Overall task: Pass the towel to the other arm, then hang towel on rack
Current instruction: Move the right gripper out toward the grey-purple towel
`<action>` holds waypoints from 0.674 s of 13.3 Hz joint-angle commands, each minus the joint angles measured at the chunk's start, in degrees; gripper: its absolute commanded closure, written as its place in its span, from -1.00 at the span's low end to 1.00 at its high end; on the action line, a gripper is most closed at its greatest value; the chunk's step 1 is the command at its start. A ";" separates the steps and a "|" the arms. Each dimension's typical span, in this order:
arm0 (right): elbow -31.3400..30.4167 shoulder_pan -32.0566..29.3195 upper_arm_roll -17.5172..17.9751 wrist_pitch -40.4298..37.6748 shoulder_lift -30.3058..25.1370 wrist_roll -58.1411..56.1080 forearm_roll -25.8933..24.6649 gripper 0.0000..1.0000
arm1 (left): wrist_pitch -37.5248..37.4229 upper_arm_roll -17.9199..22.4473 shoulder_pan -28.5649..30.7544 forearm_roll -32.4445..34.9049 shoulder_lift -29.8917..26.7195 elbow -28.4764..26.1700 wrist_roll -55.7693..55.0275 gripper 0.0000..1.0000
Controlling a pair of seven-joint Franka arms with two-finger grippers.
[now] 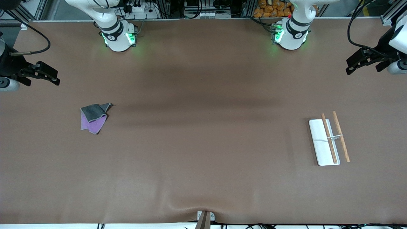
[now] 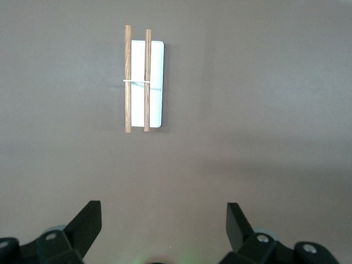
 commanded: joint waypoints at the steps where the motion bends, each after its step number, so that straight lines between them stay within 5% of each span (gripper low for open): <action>1: -0.32 0.33 -0.23 -0.65 -1.12 1.07 -0.10 -1.00 | -1.79 0.34 -0.14 -0.87 0.66 1.58 1.00 -1.00; 9: -0.50 -0.64 -0.58 -0.74 -0.51 0.28 -0.01 -1.00 | -1.97 -0.27 -0.57 -0.78 1.19 2.19 0.40 -1.00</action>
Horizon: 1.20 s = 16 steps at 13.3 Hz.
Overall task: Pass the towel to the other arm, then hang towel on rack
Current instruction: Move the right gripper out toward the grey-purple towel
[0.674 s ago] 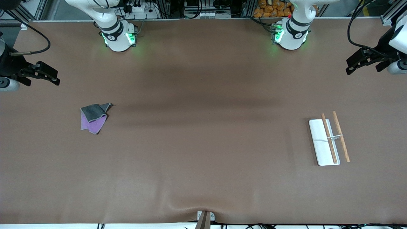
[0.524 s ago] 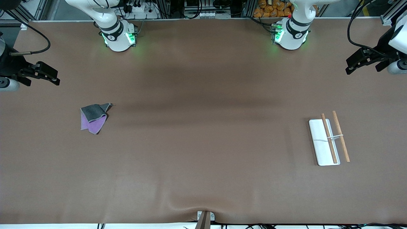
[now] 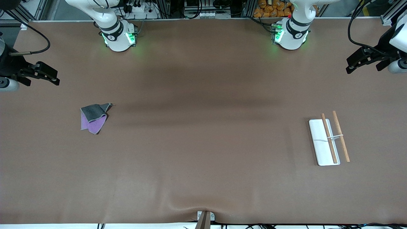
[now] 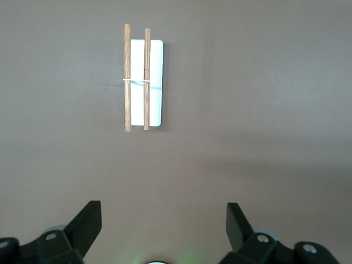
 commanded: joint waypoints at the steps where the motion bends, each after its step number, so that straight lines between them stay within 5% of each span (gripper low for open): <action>1: -0.52 -0.66 -0.25 -0.53 -0.08 0.26 -0.10 -1.00 | -1.24 -0.19 -0.66 -0.67 1.26 1.78 0.15 -1.00; 11: -3.24 -6.28 -0.26 1.04 6.95 -10.55 -0.28 -1.00 | -0.72 -0.63 -0.66 -0.41 2.32 1.87 -0.11 -1.00; 16: -13.59 -6.46 -0.25 11.40 7.48 -10.64 -0.54 -1.00 | -0.01 -0.71 -0.66 -0.67 2.41 1.87 -0.11 -1.00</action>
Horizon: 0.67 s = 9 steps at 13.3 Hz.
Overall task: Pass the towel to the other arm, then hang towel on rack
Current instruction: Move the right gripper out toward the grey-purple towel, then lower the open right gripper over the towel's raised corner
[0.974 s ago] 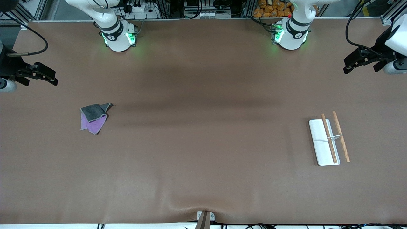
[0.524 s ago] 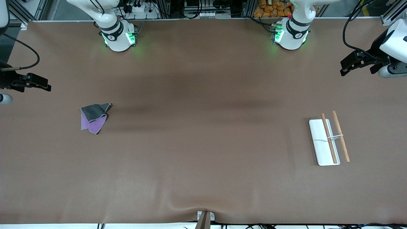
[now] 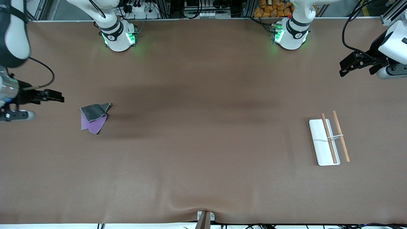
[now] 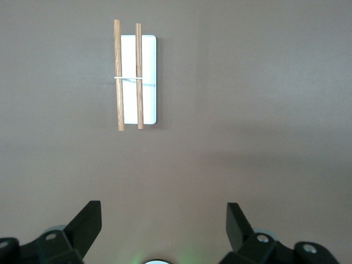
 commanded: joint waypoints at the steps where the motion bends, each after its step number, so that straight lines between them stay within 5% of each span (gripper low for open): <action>1: -6.50 -0.48 0.41 5.73 -1.08 -0.85 -0.45 -1.00 | -0.16 -0.10 0.03 -0.67 0.85 1.53 -0.02 -1.00; 9: -22.76 -2.58 0.41 24.72 -1.17 -5.40 -1.33 -1.00 | -0.25 -0.19 0.20 -0.58 0.67 1.62 0.24 -1.00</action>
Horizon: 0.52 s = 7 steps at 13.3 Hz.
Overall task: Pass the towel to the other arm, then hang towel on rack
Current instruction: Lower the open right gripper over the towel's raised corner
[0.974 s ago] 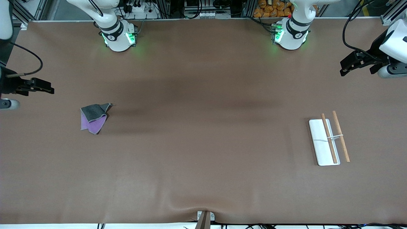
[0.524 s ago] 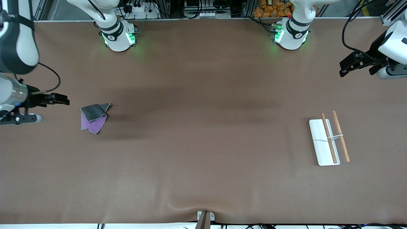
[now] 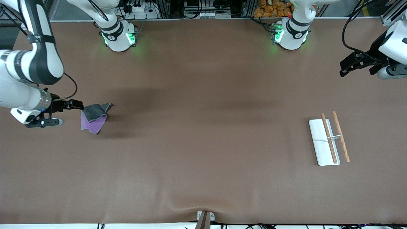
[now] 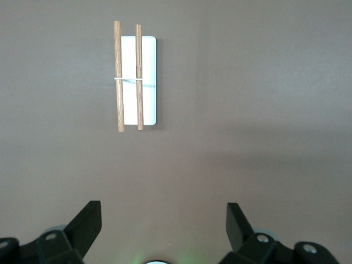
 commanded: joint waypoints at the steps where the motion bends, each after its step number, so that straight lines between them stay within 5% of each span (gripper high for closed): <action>1: -6.28 -2.74 0.53 6.00 -1.47 -4.74 -0.65 -1.00 | -0.47 -0.19 0.18 -0.58 0.46 1.51 0.59 -1.00; 7: -16.57 -3.54 0.62 21.55 -0.07 -9.40 -0.57 -0.95 | -0.56 -0.19 0.09 -0.58 0.63 1.51 0.68 -1.00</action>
